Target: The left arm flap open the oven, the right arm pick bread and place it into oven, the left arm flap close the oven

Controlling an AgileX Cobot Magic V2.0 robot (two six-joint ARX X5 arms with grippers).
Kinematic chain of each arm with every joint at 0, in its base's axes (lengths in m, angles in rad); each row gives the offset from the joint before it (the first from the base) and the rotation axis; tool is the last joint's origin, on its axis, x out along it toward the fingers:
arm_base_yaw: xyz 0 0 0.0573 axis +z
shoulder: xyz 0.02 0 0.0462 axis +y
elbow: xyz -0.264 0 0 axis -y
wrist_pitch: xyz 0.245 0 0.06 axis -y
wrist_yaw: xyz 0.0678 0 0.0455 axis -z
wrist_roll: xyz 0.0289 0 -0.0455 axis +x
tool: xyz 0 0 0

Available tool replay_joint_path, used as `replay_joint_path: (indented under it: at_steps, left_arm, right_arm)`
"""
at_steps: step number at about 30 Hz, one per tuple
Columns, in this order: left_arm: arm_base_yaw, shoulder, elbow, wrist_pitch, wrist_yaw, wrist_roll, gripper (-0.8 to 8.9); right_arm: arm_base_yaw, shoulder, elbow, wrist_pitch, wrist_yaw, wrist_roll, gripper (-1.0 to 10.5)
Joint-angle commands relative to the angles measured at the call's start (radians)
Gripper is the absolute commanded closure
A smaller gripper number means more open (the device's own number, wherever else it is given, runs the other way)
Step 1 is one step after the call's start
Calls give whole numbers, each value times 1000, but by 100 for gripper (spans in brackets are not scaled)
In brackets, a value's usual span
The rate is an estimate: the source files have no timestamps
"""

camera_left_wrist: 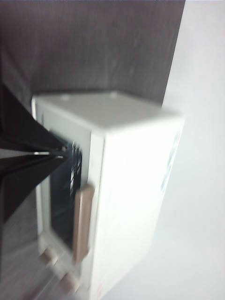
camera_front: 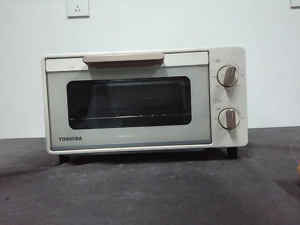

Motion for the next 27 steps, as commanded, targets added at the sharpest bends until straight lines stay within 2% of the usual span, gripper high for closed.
replay_joint_path:
  at_steps: [1, 5, 10, 15, 23, 25, 27]
  left_arm:
    - [-19, 53, 69, -33, 68, 34, 797]
    - [-43, 127, 156, -121, 200, 74, 797]
    - [-78, 223, 241, -265, 341, 213, 797]
    - [-122, 231, 243, -237, 366, 263, 797]
    - [-128, 231, 243, -182, 366, 261, 768]
    - [-128, 232, 243, -176, 365, 261, 696]
    - [-128, 233, 243, -171, 364, 261, 568]
  right_arm:
    - [3, 68, 79, -50, -84, -69, 935]
    - [5, 161, 177, -179, -180, -189, 935]
    - [48, 209, 217, -232, -225, -288, 935]
    - [90, 207, 217, -232, -224, -303, 935]
    - [97, 206, 217, -232, -224, -294, 933]
    - [97, 206, 217, -232, -224, -294, 918]
    - [97, 207, 217, -232, -219, -294, 834]
